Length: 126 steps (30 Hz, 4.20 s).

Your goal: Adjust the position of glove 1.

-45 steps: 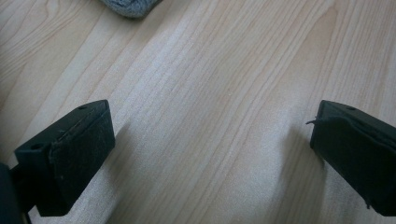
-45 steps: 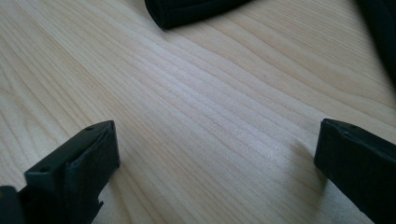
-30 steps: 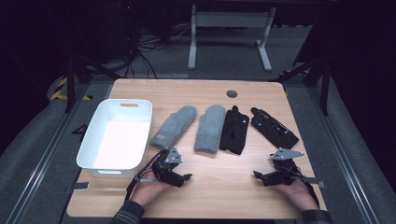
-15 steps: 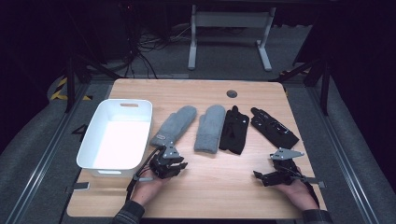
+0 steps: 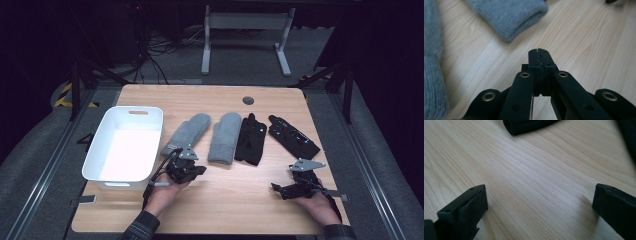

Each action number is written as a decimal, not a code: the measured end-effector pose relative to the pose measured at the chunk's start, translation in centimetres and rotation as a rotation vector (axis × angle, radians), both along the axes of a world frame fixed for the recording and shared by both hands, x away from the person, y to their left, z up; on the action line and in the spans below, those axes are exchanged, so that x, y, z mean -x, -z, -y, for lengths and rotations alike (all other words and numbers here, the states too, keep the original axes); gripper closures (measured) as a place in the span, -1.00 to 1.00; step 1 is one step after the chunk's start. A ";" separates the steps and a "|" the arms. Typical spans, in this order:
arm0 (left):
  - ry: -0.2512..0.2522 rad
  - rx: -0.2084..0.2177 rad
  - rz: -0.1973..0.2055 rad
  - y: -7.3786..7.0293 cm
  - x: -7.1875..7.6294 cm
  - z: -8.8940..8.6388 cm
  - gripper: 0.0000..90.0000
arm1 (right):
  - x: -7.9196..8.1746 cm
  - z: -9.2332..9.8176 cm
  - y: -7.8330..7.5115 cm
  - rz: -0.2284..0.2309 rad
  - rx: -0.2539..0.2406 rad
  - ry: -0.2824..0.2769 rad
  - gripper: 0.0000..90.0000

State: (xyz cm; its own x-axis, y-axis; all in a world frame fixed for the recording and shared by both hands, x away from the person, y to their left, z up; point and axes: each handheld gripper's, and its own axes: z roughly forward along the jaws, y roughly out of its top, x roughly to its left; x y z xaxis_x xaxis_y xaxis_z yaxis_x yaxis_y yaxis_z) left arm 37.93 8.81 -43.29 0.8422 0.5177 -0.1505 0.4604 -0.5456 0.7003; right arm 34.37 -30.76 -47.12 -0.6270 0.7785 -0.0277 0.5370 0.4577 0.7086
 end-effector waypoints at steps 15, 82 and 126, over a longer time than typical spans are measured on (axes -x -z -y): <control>0.015 0.029 0.004 -1.2 -3.4 3.1 1.00 | 0.0 0.0 0.0 0.000 0.000 0.000 -0.99; 0.110 -0.066 -0.083 0.5 1.0 1.5 1.00 | 0.0 0.0 0.0 0.000 -0.001 -0.003 -0.99; 0.010 -0.058 -0.068 1.4 -4.6 4.0 1.00 | 0.0 0.0 0.0 0.001 -0.002 -0.003 -0.99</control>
